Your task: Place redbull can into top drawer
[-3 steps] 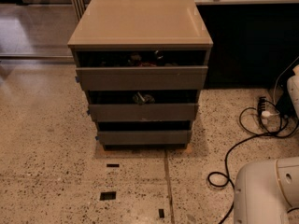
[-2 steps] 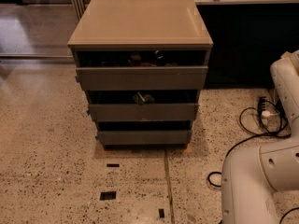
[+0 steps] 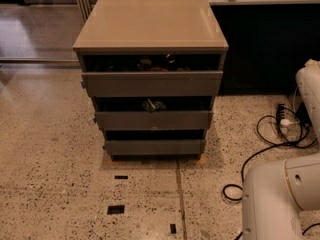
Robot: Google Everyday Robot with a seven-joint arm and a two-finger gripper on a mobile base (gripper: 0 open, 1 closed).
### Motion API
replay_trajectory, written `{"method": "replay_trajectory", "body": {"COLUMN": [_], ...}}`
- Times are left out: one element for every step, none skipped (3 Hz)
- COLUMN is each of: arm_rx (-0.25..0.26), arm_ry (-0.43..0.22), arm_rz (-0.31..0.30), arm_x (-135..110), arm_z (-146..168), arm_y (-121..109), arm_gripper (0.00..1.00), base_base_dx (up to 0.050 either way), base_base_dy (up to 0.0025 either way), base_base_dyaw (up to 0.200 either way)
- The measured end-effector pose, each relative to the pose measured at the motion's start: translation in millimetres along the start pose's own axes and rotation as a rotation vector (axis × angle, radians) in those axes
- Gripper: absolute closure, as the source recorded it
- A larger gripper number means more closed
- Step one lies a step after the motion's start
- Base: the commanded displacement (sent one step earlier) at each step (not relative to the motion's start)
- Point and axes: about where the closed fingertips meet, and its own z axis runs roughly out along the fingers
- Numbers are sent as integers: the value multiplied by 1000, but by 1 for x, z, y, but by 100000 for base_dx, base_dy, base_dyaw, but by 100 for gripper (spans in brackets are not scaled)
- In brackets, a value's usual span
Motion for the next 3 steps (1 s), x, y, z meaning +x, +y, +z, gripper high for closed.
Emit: {"method": "replay_trajectory", "body": {"arm_rx": [-30, -18, 4], "arm_ry": [-30, -31, -76], "arm_rz": [-6, -21, -50], "arm_x": [-12, -10, -11], "arm_z": [18, 20, 24], "arm_y": [-70, -71, -72], "arm_gripper": [0, 0, 0], "base_base_dx": [0, 0, 0], "base_base_dy": [0, 0, 0], "base_base_dyaw": [0, 0, 0]}}
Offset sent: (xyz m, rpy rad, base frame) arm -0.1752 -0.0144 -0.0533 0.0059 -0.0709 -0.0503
